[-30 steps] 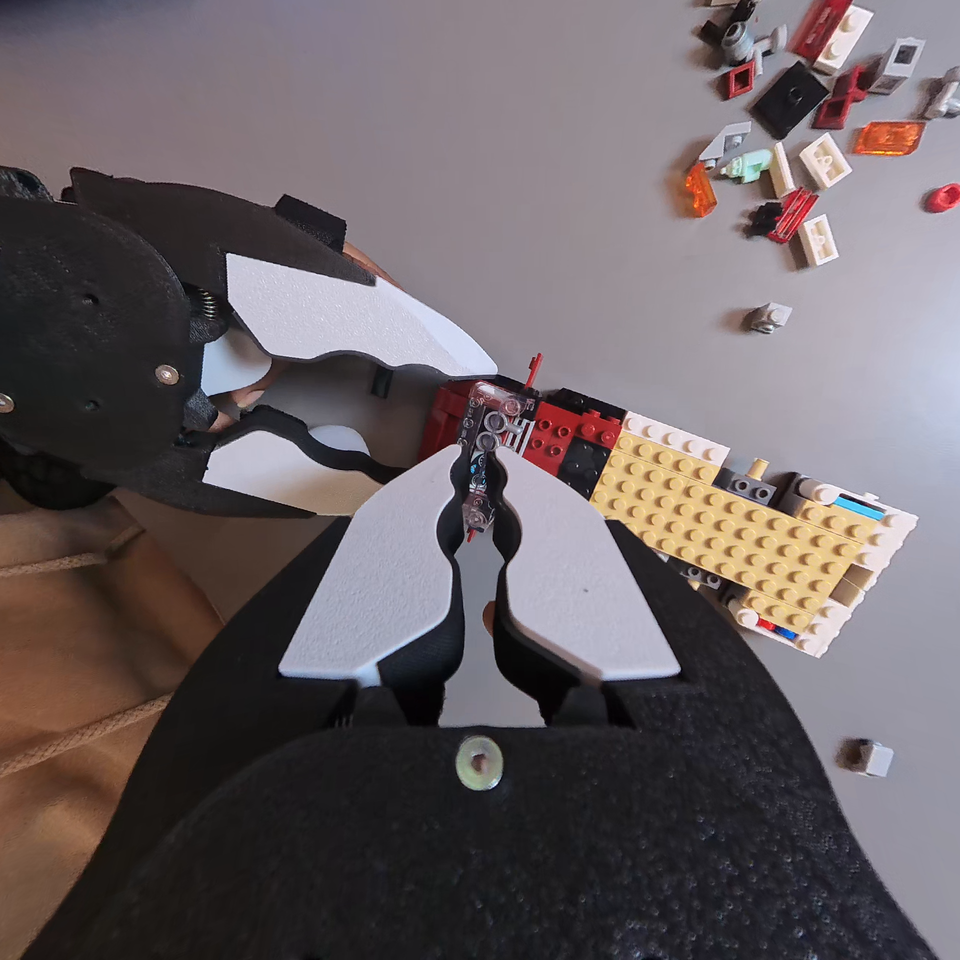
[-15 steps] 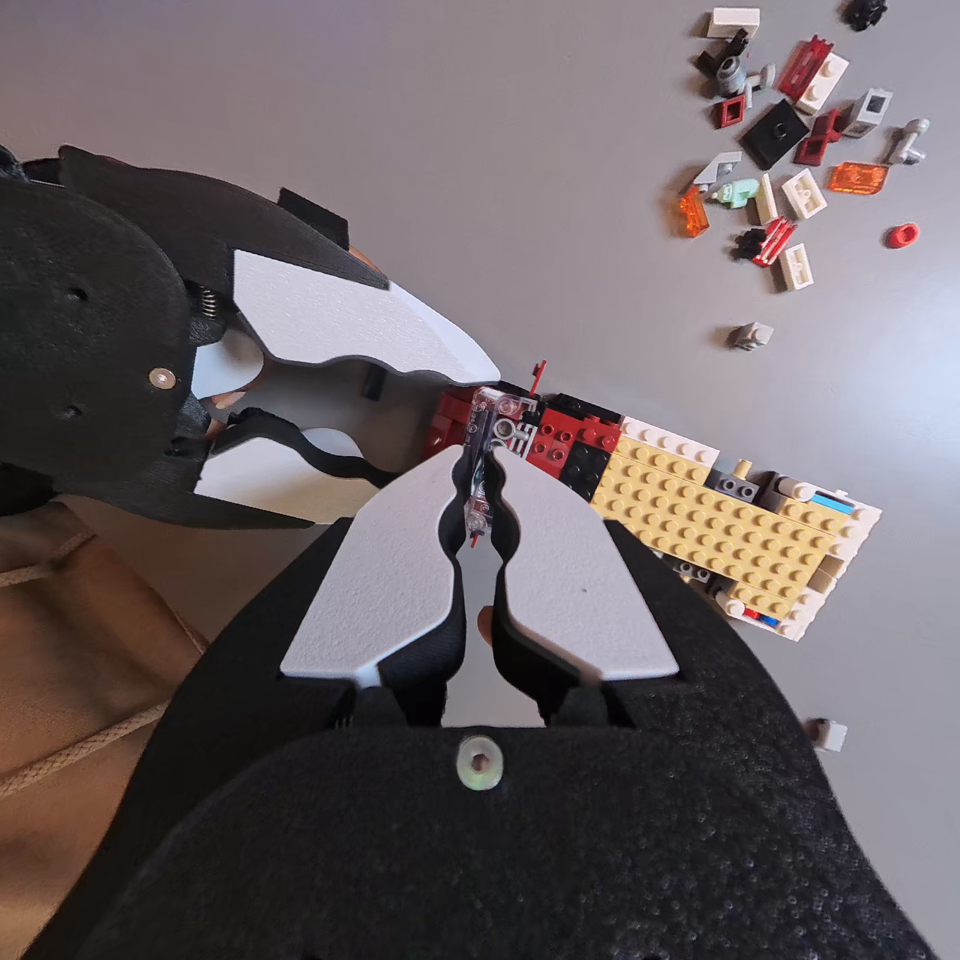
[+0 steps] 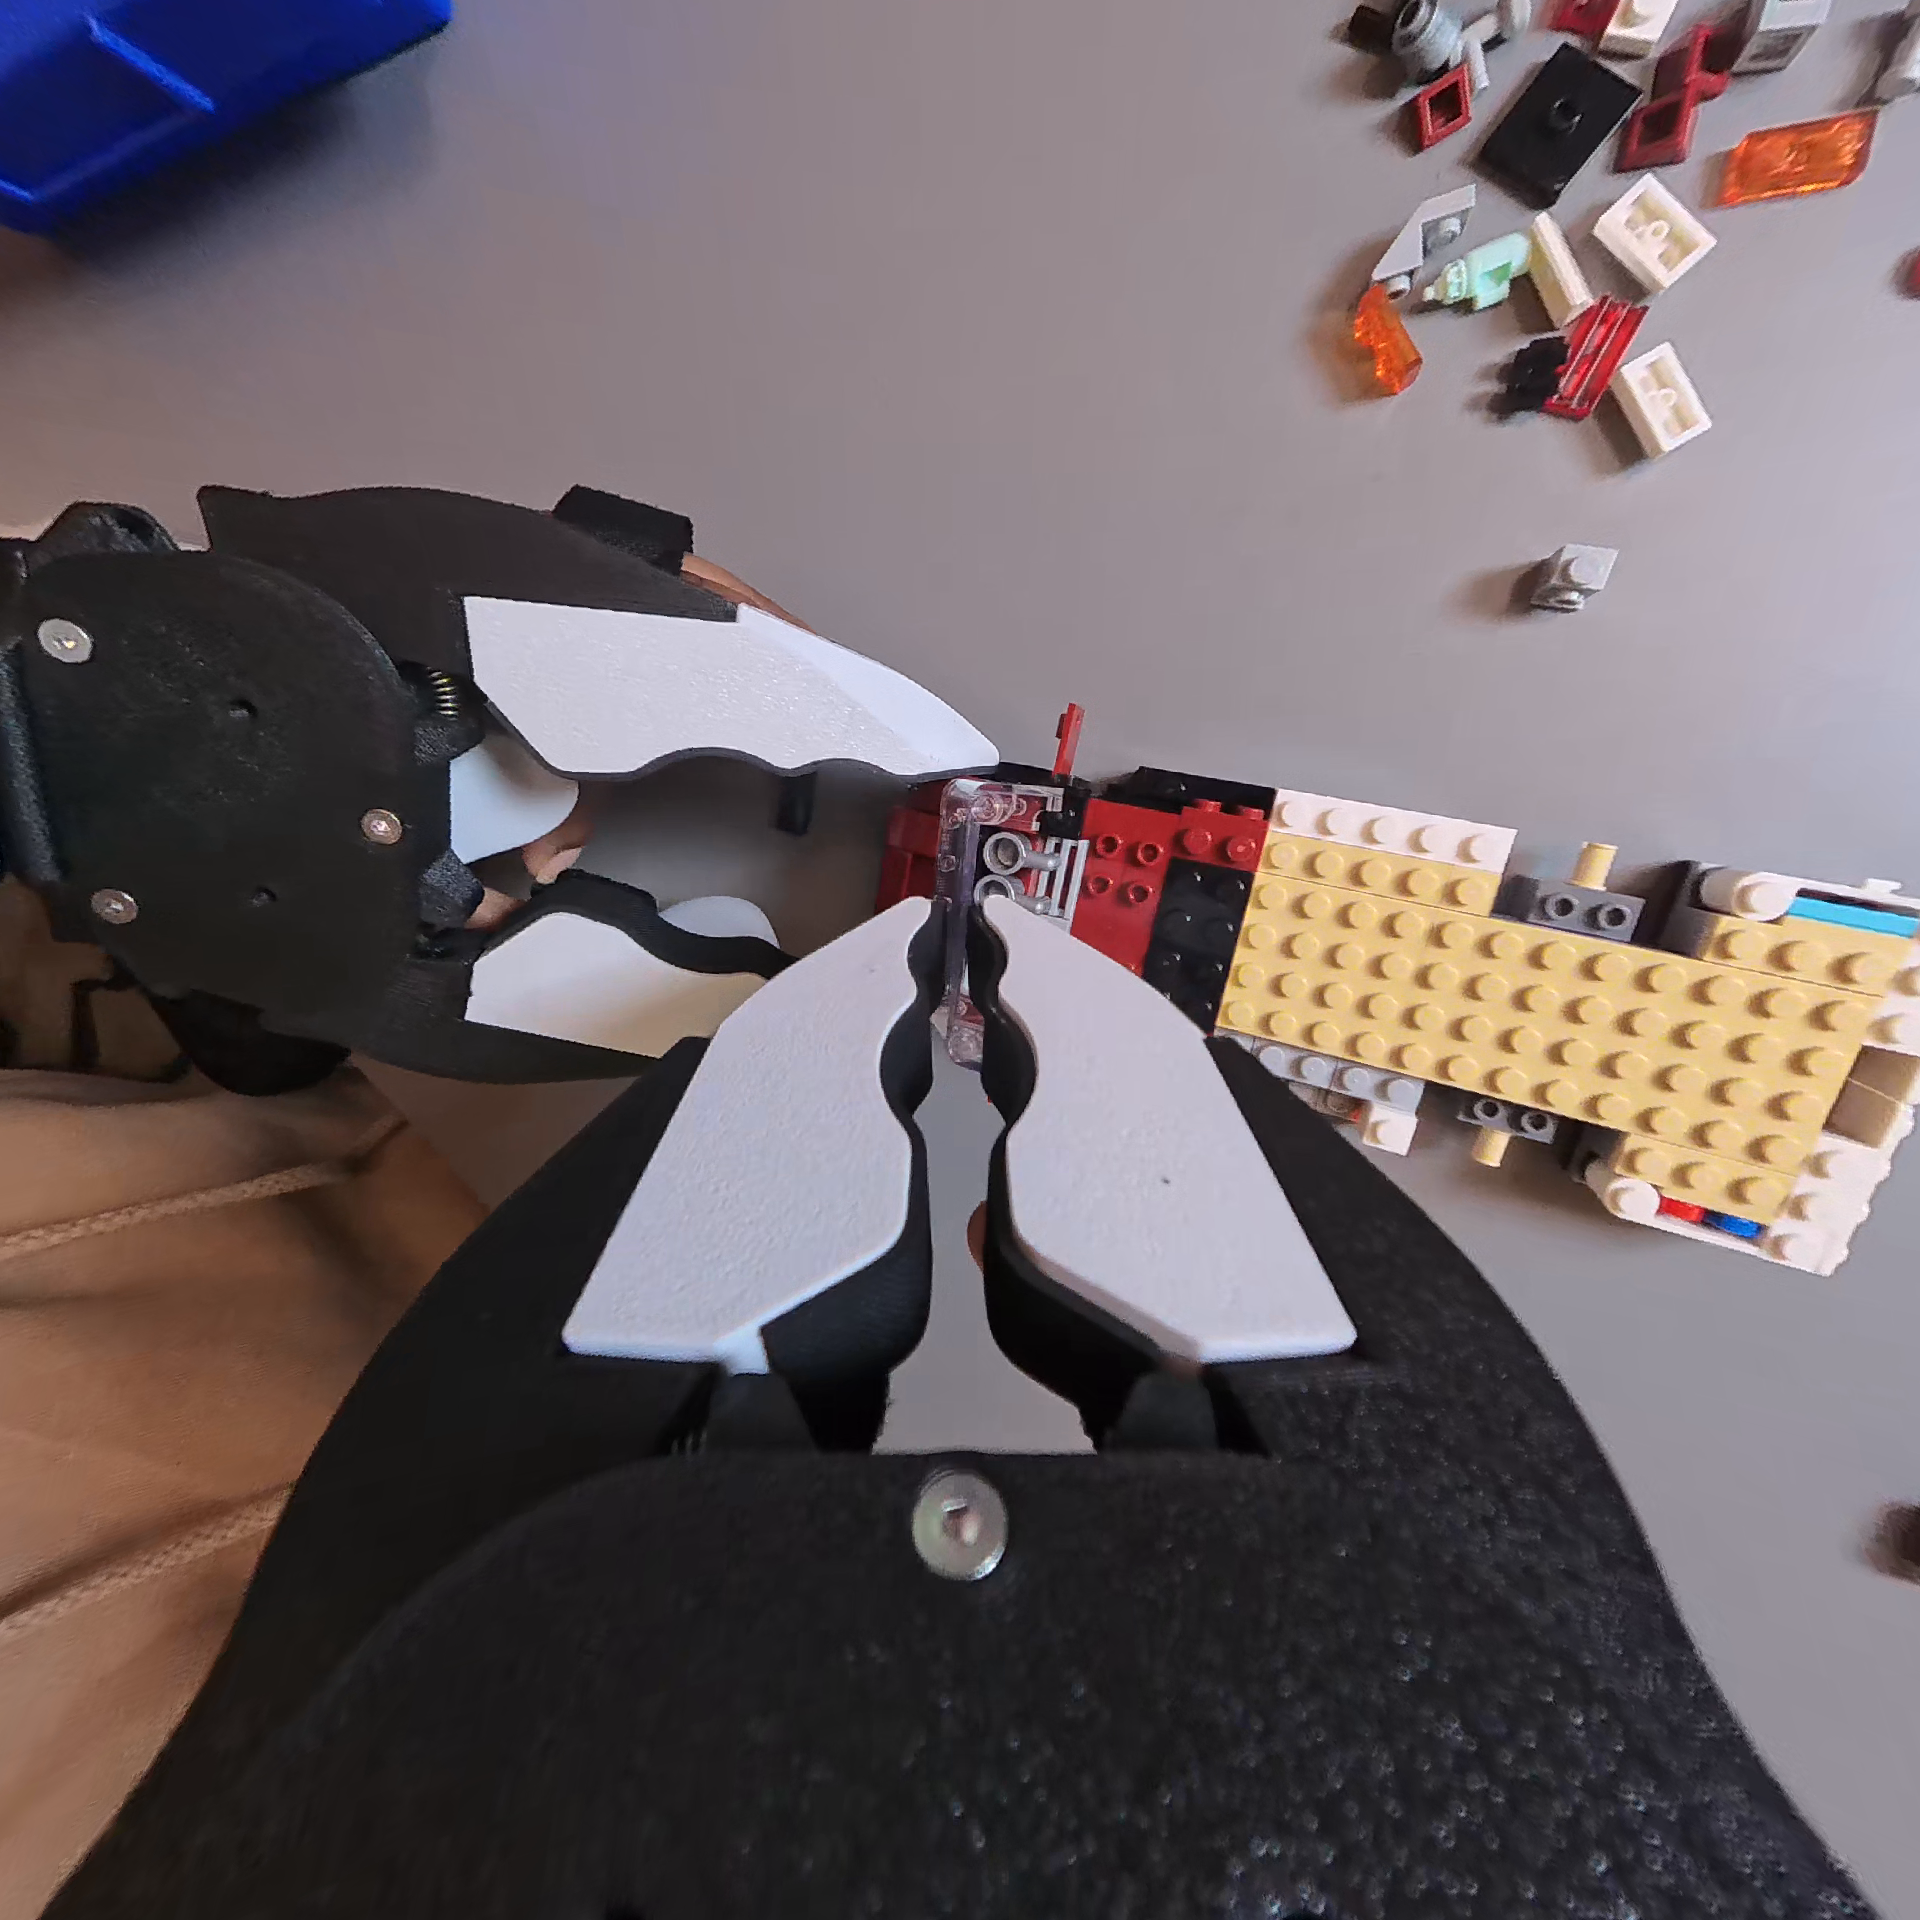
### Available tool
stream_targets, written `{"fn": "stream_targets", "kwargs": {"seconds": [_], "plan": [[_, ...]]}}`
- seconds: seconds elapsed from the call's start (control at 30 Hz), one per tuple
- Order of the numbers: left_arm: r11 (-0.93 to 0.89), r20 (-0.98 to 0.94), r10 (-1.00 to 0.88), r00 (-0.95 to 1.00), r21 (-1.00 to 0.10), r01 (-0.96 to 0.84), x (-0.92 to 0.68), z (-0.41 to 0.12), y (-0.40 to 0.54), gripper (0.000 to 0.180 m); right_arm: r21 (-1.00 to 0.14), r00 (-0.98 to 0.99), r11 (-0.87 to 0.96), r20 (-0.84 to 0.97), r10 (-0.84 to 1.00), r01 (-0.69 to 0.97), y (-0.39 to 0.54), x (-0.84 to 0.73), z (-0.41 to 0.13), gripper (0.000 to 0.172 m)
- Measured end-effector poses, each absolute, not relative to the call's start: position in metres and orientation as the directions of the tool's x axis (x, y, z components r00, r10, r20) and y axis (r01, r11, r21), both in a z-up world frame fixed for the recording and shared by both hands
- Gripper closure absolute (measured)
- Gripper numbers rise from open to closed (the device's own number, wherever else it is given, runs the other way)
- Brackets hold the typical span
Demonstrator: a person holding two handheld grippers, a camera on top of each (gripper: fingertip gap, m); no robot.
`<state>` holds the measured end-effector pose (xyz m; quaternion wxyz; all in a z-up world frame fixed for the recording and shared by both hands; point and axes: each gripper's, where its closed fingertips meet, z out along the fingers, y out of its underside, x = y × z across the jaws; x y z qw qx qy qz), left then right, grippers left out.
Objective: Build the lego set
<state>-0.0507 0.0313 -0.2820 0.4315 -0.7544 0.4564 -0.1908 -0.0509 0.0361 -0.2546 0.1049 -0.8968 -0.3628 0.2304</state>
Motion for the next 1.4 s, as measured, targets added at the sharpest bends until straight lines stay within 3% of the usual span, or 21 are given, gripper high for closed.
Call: {"fn": "stream_targets", "kwargs": {"seconds": [0.37, 0.67, 1.07, 1.4], "plan": [[-0.217, -0.1, -0.853, 0.512, -0.825, -0.522, -0.0508, -0.282, 0.0305, 0.129, -0.289, 0.647, -0.782, -0.445, 0.62, 0.551, 0.0341, -0.0513, -0.255, 0.169], [-0.22, -0.092, -0.854, 0.512, -0.828, -0.515, -0.0506, -0.2819, 0.0308, 0.129, -0.299, 0.668, -0.832, -0.498, 0.554, 0.468, 0.0385, -0.0487, -0.2557, 0.168], [-0.216, -0.094, -0.855, 0.51, -0.829, -0.516, -0.0502, -0.2819, 0.0302, 0.129, -0.347, 0.644, -0.737, -0.358, 0.676, 0.581, 0.0404, -0.0475, -0.2557, 0.156], [-0.217, -0.096, -0.854, 0.511, -0.827, -0.519, -0.0503, -0.2821, 0.0301, 0.129, -0.337, 0.63, -0.716, -0.34, 0.698, 0.612, 0.0405, -0.0473, -0.2555, 0.166]]}}
